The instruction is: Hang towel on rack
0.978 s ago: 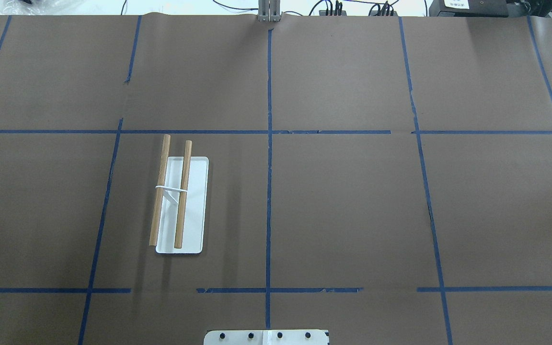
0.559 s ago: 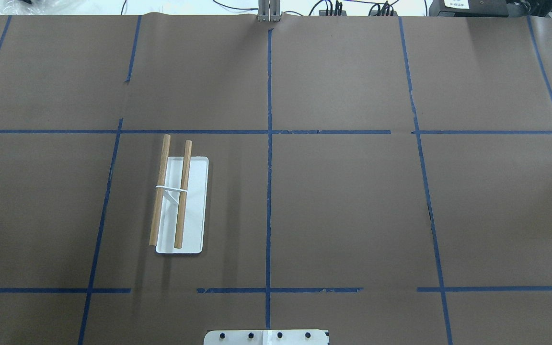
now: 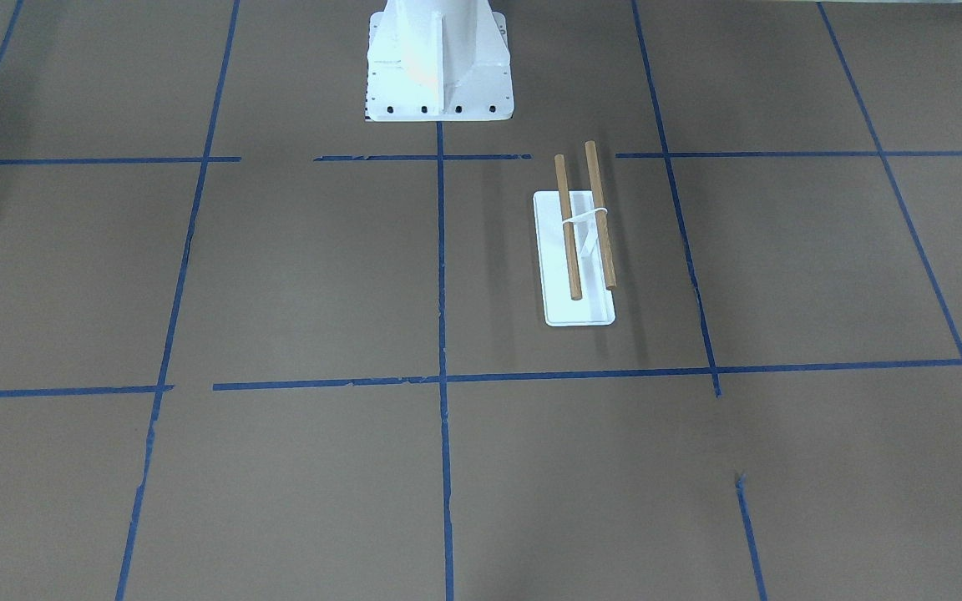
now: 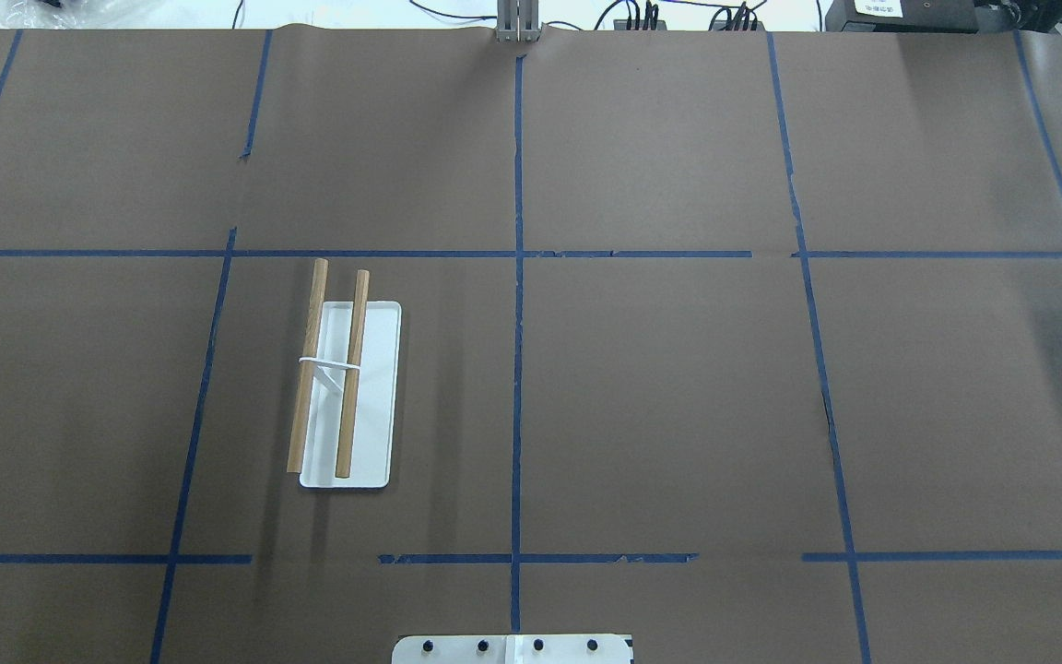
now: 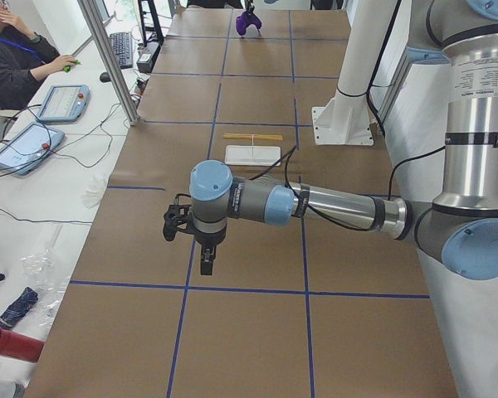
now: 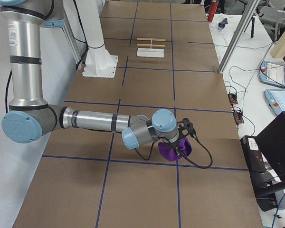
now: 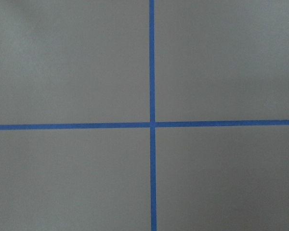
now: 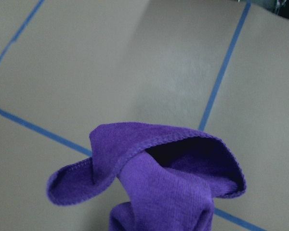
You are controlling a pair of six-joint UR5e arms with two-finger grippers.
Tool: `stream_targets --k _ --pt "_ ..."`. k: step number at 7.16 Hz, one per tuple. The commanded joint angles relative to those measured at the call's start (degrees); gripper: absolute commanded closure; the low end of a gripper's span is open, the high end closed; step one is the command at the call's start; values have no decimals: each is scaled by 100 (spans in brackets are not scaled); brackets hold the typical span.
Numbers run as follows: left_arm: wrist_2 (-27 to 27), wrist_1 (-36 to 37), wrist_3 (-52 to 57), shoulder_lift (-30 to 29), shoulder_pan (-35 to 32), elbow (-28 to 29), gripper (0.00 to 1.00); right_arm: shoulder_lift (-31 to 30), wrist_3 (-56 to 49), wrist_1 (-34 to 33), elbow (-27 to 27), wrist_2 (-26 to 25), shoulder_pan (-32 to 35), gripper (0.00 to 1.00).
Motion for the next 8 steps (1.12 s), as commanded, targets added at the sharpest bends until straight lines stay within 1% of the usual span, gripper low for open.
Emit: stream_targets --k 1,2,3,4,5,6,7,8 --pt "39 -1979 -1410 -31 109 146 0 374 1028 -8 596 0 -205 100" --pt "501 -2911 -2437 -31 440 155 0 689 1693 1 850 -287 -642 100" --pt "897 -3573 -3465 -39 835 129 0 1040 2361 1 1123 -603 -1142 100" --pt "1023 -3962 -4563 -179 1213 103 0 1383 2898 1 1256 -693 -1495 100" --pt "972 -4419 -5696 -397 1426 85 0 1830 3452 10 1301 -703 -1812 100" --pt "963 -4736 -6874 -669 1759 68 0 2226 4223 18 1362 -781 -2137 100" --pt "1015 -4766 -8069 -1168 2162 76 0 2508 4761 10 1528 -1322 -2697 100" --pt "1068 -4766 -9003 -1599 2488 76 0 2711 5445 18 1712 -2110 -3347 100"
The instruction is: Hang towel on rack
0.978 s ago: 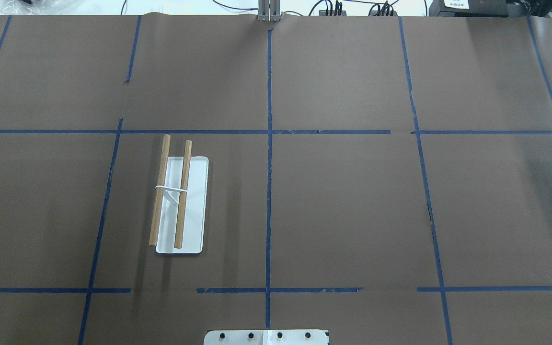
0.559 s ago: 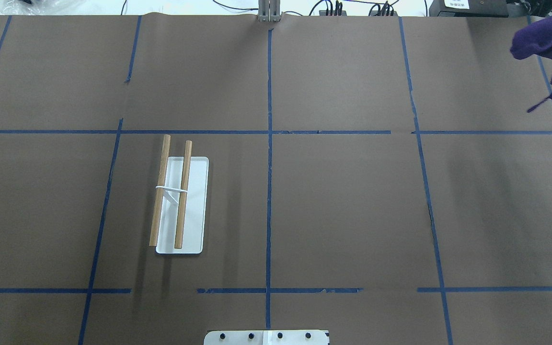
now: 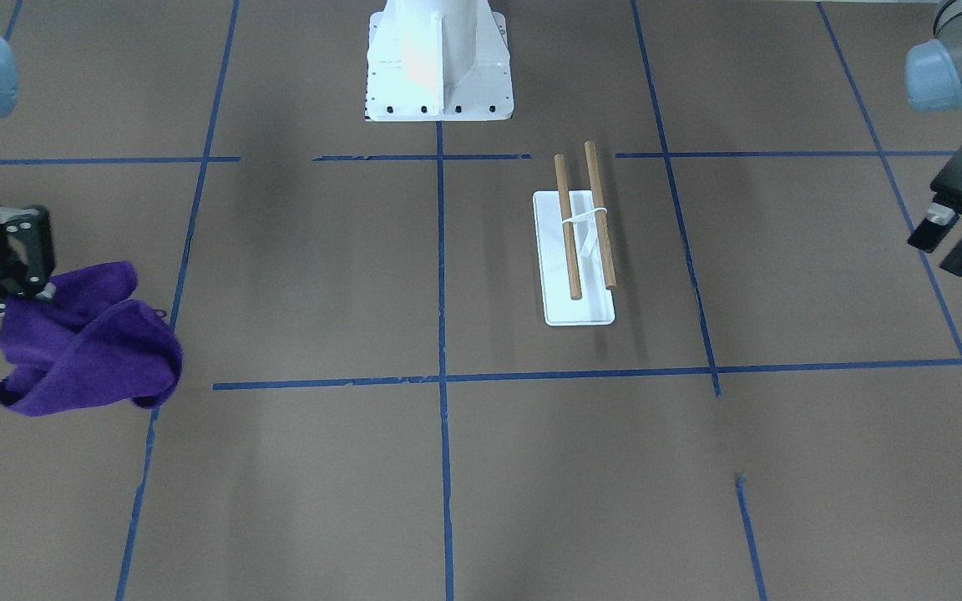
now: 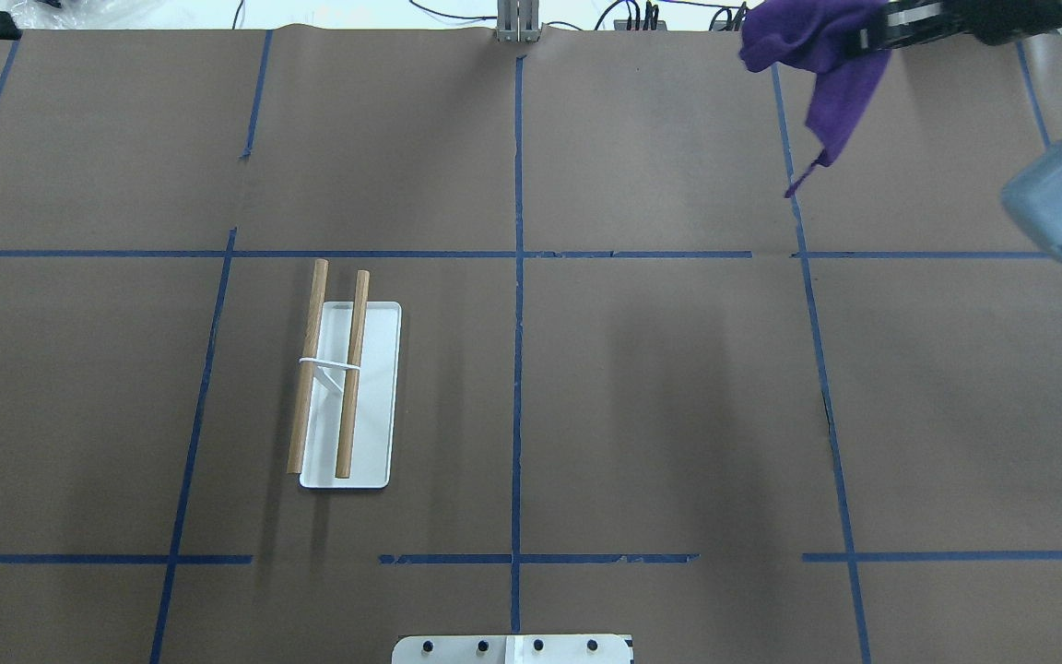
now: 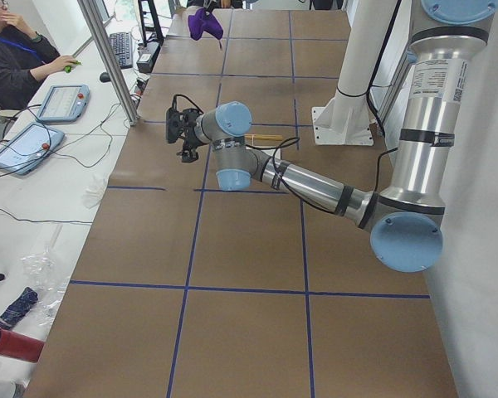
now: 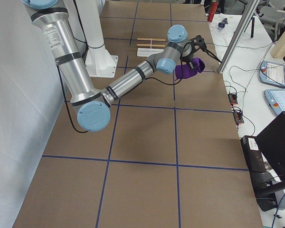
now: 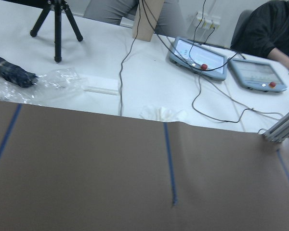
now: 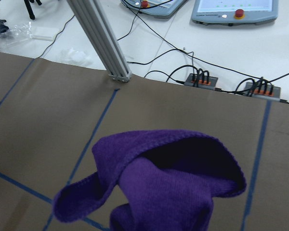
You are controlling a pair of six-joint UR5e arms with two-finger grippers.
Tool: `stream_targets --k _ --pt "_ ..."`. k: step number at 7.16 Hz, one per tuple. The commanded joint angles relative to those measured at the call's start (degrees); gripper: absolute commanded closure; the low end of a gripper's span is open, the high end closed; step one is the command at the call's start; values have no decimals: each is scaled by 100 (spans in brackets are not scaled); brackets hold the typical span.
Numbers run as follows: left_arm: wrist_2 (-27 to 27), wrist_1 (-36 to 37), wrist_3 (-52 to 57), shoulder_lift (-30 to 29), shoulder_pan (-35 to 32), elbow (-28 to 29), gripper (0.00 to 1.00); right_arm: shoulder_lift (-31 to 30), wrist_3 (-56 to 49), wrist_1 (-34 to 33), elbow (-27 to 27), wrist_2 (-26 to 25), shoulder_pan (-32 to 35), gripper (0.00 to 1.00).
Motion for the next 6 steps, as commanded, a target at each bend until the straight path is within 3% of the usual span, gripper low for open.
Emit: stream_targets --k 1,4,5,6 --pt "345 -68 -1792 -753 696 -71 0 481 1212 14 348 -1317 -1190 100" --pt "1502 55 -3262 -1405 1881 -212 5 501 1856 49 770 -1998 -1617 100" --pt "2117 298 -3291 -1458 2425 -430 6 596 1988 49 788 -2164 -1695 100" --pt "2393 910 -3291 -1798 2770 -571 7 615 1998 49 806 -2314 -1783 100"
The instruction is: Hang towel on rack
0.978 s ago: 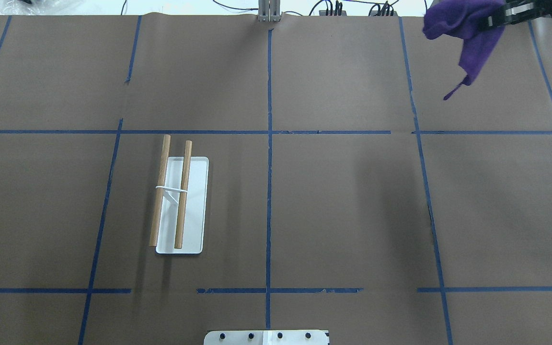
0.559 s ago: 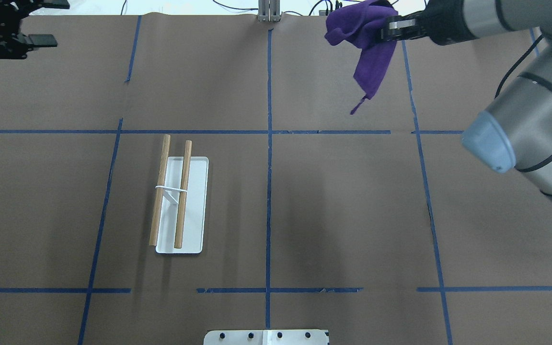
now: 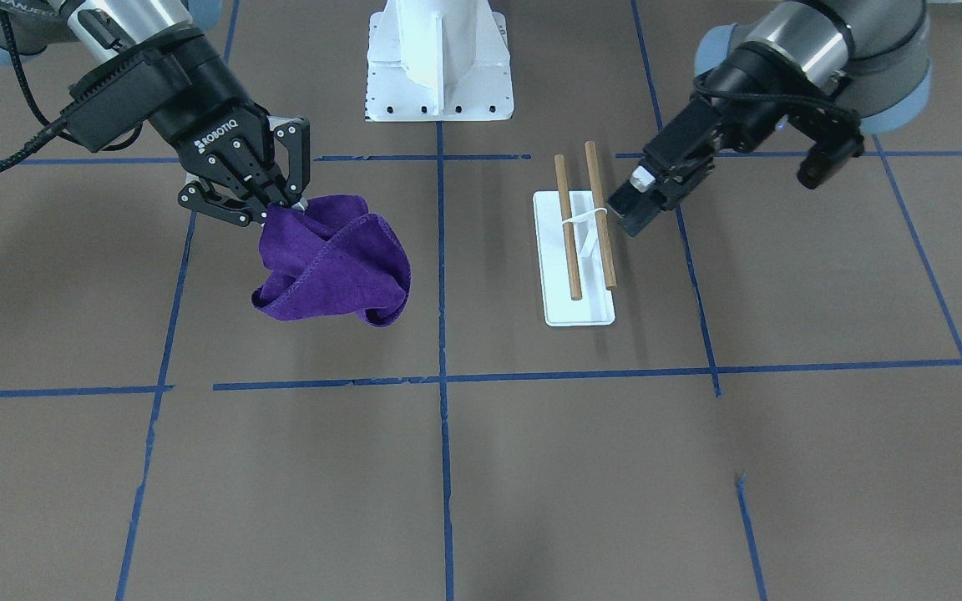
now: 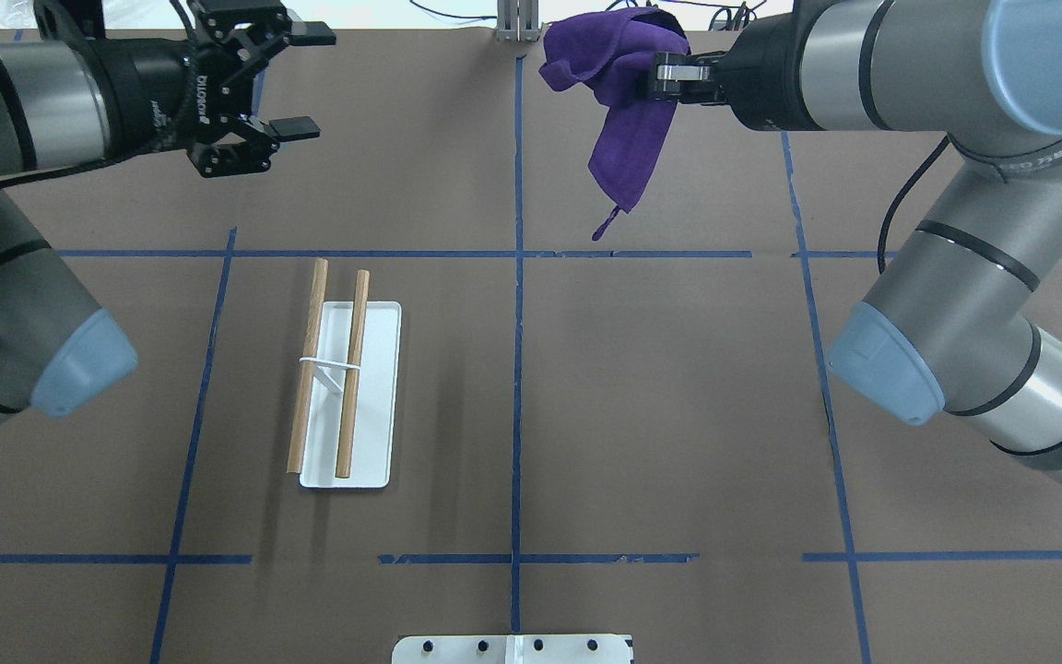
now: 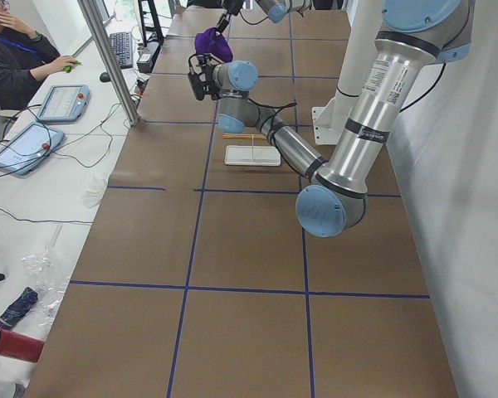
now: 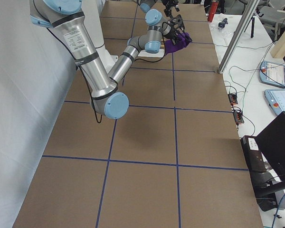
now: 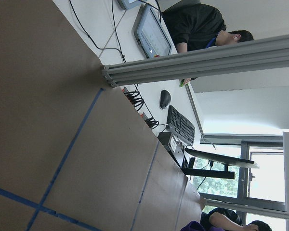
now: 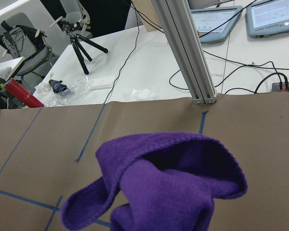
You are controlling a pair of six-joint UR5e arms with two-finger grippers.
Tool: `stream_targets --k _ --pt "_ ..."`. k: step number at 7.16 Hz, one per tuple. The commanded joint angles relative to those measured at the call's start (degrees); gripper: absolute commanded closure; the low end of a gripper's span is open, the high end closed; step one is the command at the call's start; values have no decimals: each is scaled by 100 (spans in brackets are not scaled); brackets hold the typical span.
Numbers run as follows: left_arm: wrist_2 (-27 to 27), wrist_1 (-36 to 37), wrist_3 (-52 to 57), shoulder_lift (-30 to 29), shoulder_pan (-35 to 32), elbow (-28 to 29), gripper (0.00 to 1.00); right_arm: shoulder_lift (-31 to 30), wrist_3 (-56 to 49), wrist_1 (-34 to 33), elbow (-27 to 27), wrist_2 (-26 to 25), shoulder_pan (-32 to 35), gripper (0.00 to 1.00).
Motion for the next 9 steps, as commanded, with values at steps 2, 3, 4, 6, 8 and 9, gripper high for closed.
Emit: stream_targets --k 2,3,4,6,8,9 --pt "439 960 -56 -756 779 -143 13 43 75 1 53 -204 -198 100" --pt "439 960 -47 -949 893 -82 14 43 83 1 97 -213 -268 100" --pt "413 960 -38 -1029 920 -81 15 43 83 1 176 -404 -460 100" --pt "413 960 -12 -1073 921 -72 18 43 75 1 291 -608 -664 100" --pt "404 960 23 -1082 912 -46 29 -18 66 1 413 -608 -664 100" --pt "404 960 23 -1082 912 6 32 -18 66 -8 431 -608 -664 100"
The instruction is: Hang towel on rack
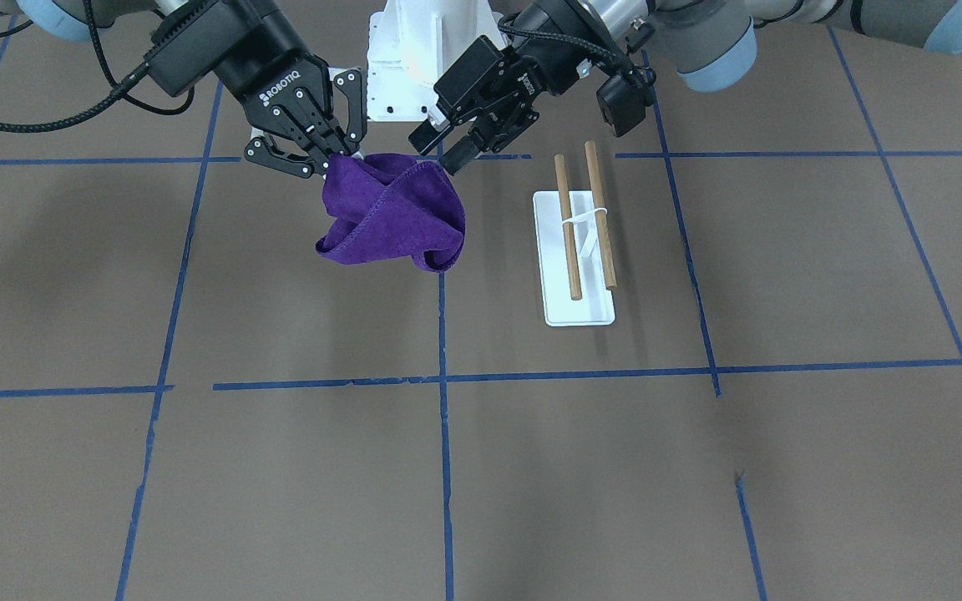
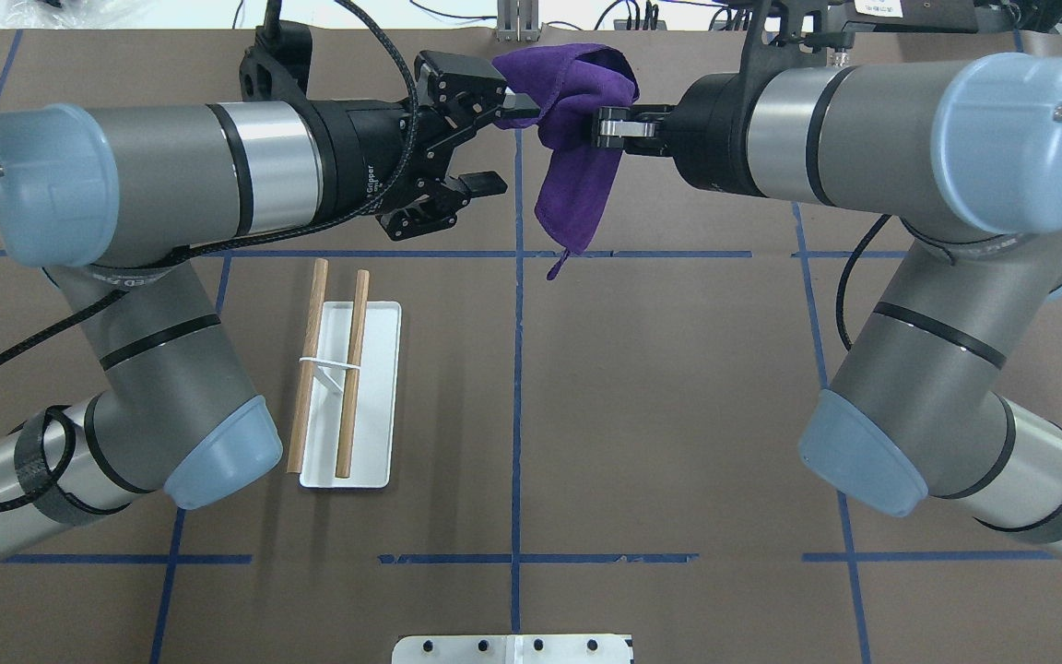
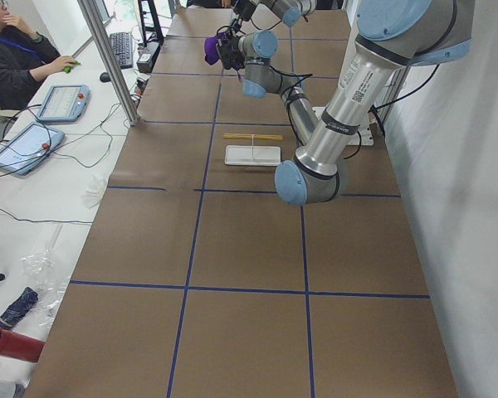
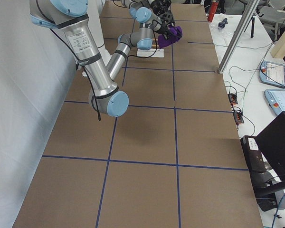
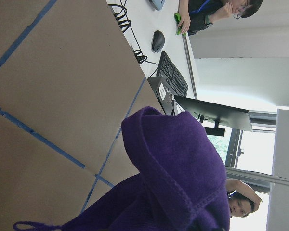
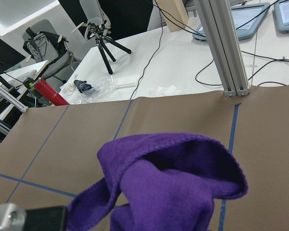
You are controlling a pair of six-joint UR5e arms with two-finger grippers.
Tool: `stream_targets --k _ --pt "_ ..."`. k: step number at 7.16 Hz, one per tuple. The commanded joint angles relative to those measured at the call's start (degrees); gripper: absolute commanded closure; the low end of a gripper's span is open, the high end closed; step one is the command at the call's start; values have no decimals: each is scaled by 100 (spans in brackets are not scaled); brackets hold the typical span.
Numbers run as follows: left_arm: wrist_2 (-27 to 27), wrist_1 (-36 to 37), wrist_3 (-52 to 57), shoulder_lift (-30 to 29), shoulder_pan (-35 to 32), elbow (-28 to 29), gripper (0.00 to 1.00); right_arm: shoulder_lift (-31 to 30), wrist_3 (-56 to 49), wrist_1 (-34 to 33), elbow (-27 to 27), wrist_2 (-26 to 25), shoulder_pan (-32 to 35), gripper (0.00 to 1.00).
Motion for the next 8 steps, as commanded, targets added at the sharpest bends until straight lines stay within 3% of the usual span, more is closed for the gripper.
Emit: stream_targets --k 1,8 --pt "5 0 8 -13 -22 79 34 -25 -3 -7 63 5 -5 100" --pt "14 -9 0 -21 -136 97 42 -42 -3 -16 125 23 4 100"
